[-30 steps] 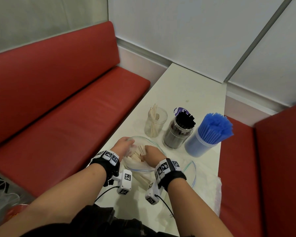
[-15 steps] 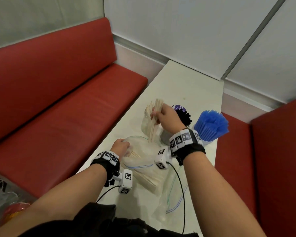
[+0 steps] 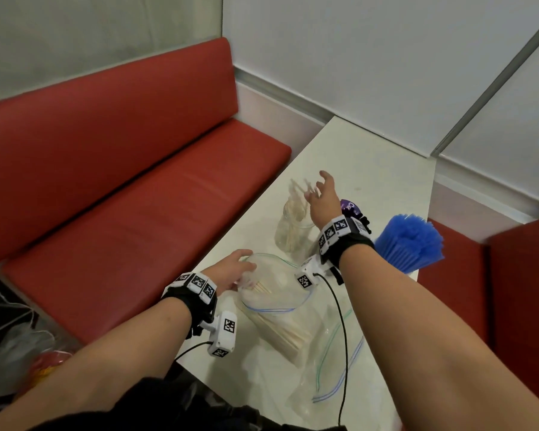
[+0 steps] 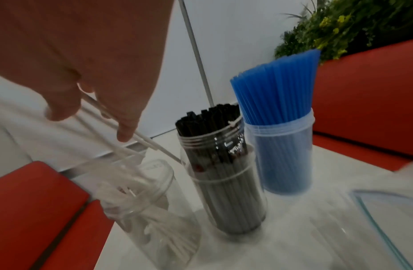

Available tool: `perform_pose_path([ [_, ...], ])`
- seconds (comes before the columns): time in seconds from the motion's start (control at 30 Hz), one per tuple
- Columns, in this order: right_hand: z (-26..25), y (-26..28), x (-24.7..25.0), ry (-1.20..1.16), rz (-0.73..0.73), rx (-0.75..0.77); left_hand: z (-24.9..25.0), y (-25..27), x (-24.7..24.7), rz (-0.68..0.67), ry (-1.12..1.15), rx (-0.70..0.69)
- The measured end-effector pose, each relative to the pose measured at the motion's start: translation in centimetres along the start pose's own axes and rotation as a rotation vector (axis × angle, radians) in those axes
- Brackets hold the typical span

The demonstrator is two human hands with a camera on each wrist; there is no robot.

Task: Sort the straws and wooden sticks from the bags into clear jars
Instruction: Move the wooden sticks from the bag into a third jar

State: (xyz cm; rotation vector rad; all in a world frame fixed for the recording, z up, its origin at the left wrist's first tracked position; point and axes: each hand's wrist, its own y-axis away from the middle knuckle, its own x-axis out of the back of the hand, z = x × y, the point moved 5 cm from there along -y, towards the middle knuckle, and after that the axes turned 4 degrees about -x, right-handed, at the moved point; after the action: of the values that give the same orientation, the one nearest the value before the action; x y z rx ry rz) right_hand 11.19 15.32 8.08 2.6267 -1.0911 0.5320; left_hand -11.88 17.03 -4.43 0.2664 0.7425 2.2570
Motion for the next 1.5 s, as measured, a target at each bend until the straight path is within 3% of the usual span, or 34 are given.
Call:
perform_pose_path([
  [0.13, 1.5, -0.8, 0.7, -0.089, 0.136, -0.14, 0.0, 0.0, 0.4, -0.03, -0.017, 0.007],
  [0.23, 1.8, -1.1, 0.9, -0.186, 0.155, -0.178, 0.0, 0.1, 0.6, -0.033, -0.019, 0.009],
  [0.37, 1.3, -0.8, 1.1, -0.216, 0.16, -0.121, -0.1, 0.1, 0.5, -0.042, -0.022, 0.011],
  [0.63, -1.7, -1.4, 3.4, -0.203, 0.313, 0.067, -0.4, 0.0, 0.3, -0.04, -0.008, 0.019],
  [0.7, -1.2, -1.8, 3.1, -0.174, 0.308, 0.044, -0.5, 0.0, 0.3, -0.047, -0.012, 0.022],
  [0.87, 1.9, -2.3, 1.3, 0.071, 0.102, -0.107, -0.7, 0.2, 0.4, -0.076, -0.019, 0.037],
  [1.03, 3.0, -1.6, 1.3, 0.039, 0.187, -0.156, -0.9, 0.3, 0.9, -0.084, -0.034, 0.055],
  [1.13, 2.0, 0.1, 0.5, 0.111, 0.28, -0.051, -1.1, 0.2, 0.9, -0.089, -0.032, 0.067],
  [1.2, 1.9, 1.2, -1.5, 0.181, 0.16, 0.002, -1.2, 0.1, 0.9, -0.086, -0.028, 0.069],
  [1.33, 3.9, 2.8, -6.9, 0.414, -0.269, 0.001, -1.5, -0.4, 1.1, -0.057, -0.052, 0.072],
  [1.5, 6.6, 2.1, -11.3, 0.793, -0.447, 0.004, -2.3, -0.6, 1.6, -0.147, -0.117, 0.116],
])
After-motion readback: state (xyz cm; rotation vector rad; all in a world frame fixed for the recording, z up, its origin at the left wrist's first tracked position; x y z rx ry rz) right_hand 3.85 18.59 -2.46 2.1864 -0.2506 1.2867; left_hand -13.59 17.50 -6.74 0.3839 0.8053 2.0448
